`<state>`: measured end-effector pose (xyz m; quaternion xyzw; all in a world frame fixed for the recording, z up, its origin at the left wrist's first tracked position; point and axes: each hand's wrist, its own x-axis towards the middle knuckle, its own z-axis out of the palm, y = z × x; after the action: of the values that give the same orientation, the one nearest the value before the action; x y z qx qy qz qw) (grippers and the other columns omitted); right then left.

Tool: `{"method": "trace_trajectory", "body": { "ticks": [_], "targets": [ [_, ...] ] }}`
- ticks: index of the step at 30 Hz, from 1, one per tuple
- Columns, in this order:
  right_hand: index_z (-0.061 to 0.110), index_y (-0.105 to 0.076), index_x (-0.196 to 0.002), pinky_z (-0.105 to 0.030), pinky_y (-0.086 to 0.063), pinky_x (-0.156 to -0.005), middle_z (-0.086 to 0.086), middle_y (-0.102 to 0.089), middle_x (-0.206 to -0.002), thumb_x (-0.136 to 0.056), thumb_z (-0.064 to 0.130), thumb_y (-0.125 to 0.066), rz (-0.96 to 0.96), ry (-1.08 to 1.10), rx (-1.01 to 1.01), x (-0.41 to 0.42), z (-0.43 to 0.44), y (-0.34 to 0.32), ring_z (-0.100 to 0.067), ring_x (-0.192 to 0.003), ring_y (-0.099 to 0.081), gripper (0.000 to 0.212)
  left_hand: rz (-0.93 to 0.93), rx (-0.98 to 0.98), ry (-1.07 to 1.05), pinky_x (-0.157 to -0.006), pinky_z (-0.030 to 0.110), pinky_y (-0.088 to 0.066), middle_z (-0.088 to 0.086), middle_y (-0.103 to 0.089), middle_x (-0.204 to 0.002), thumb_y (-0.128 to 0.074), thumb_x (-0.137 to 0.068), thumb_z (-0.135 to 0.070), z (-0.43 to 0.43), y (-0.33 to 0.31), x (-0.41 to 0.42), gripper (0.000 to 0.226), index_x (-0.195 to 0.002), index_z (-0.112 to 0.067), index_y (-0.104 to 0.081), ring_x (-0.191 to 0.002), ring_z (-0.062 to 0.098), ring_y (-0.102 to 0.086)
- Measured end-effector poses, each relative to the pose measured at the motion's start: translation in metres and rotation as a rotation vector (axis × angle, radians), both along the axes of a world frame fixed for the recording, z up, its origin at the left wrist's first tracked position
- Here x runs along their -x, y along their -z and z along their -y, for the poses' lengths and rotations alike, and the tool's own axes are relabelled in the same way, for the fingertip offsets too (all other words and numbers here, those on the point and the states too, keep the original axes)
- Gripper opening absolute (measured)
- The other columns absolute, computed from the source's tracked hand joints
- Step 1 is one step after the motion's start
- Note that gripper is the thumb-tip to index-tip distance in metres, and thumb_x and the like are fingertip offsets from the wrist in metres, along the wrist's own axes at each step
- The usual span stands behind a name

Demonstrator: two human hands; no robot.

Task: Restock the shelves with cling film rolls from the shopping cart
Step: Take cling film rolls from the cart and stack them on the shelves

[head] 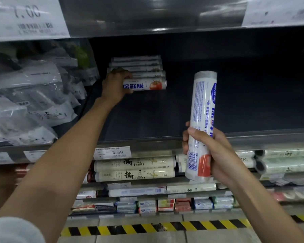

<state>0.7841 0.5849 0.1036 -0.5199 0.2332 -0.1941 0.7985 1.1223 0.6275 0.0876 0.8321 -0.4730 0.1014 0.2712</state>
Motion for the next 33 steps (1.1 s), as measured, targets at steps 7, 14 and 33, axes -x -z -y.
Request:
{"method": "trace_trajectory", "body": {
  "ticks": [7,14,33],
  "targets": [
    [0.01,-0.058,-0.107,-0.024,-0.05,-0.057,-0.004,-0.062,-0.073,-0.072,0.022,-0.067,-0.01,-0.004,0.005,-0.003,-0.004,0.001,-0.014,-0.06,-0.059,0.038,0.02,0.032,-0.008,-0.086,0.045,-0.049,0.011,-0.06,-0.115,-0.085,-0.062,-0.009,0.001,0.003,-0.004,0.053,-0.11,-0.011,-0.064,-0.108,0.03,-0.053],
    [0.012,-0.05,-0.115,-0.029,-0.055,-0.059,-0.009,-0.069,-0.082,-0.072,0.017,-0.071,-0.207,-0.118,0.262,-0.008,0.014,-0.027,-0.018,-0.062,-0.065,0.048,-0.026,0.32,-0.131,-0.096,0.027,-0.04,0.016,-0.058,-0.124,-0.068,-0.085,-0.023,-0.055,-0.019,0.048,0.045,-0.125,-0.005,-0.056,-0.114,0.029,-0.054],
    [0.018,-0.056,-0.127,-0.027,-0.039,-0.101,-0.001,-0.056,-0.128,-0.063,0.035,-0.085,-0.37,-0.232,1.418,-0.151,0.078,-0.011,-0.018,-0.117,-0.052,0.072,0.699,0.292,-0.225,-0.072,0.036,-0.036,0.013,-0.067,-0.093,-0.026,-0.1,-0.022,-0.146,0.082,0.1,0.041,-0.089,-0.004,-0.062,-0.082,0.027,-0.057]
  ]
}}
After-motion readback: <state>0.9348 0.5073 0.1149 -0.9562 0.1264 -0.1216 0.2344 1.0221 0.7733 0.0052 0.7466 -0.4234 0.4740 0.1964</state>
